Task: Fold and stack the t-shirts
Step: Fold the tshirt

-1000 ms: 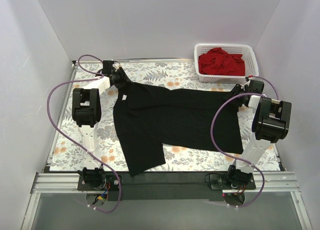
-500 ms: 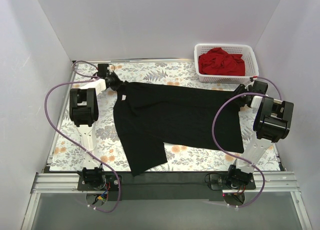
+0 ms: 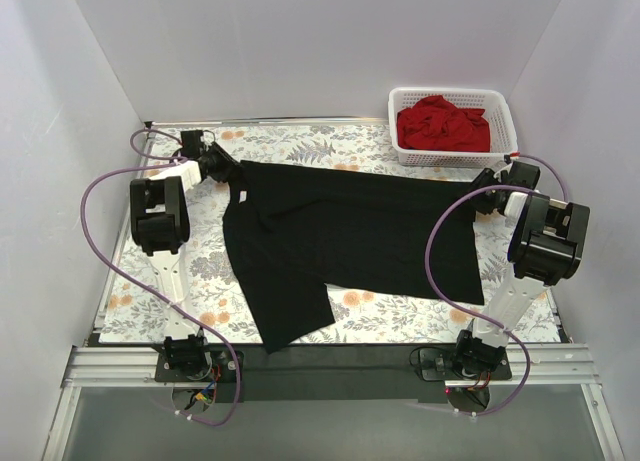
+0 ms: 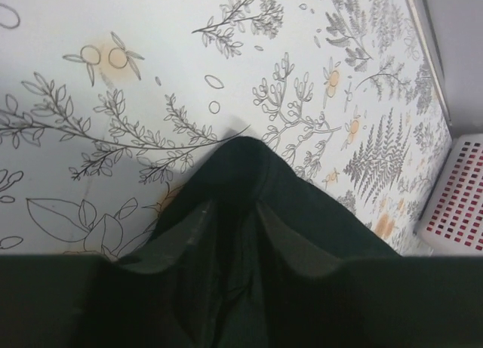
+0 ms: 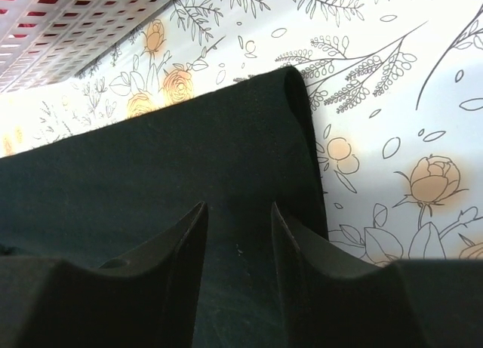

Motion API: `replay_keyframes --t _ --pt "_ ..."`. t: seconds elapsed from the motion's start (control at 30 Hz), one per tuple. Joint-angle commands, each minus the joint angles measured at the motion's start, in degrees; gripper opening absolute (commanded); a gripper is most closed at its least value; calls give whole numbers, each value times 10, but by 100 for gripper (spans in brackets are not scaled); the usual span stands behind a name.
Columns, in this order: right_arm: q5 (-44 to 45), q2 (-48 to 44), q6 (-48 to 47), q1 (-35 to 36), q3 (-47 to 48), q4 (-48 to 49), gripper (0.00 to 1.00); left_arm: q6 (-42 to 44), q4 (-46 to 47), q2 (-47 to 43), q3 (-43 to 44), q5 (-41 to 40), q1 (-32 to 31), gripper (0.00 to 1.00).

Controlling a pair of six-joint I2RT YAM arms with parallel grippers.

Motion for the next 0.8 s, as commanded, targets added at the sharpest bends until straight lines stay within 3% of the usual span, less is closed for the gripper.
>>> replay_keyframes --t 0.0,0.03,0.1,0.13,0.17,0.27,0.37,0.5,0.67,0.77 --pt "6 -32 -19 5 30 -22 40 7 14 -52 5 13 8 30" --pt "6 -45 -22 9 33 -28 40 12 14 -71 2 13 9 36" --pt "6 -67 -28 26 36 -40 41 23 14 -114 -19 11 9 59" --pt "9 -75 -31 26 36 -45 41 26 14 -134 -30 8 8 59" --pt "12 -83 -33 38 33 -49 41 29 11 -152 -41 4 8 71" --pt "14 -119 -34 75 14 -54 42 39 7 -233 -109 -11 1 82" --pt "29 -152 -33 126 -20 -57 47 63 -5 -320 -194 -32 -27 84" --pt "22 -184 -28 186 -63 -50 49 71 -15 -410 -316 -61 -112 84" --pt "0 -202 -50 289 -87 -42 52 47 -19 -479 -440 -102 -198 84" --pt "-9 -213 -53 322 -115 -21 52 3 -10 -497 -487 -141 -210 84"
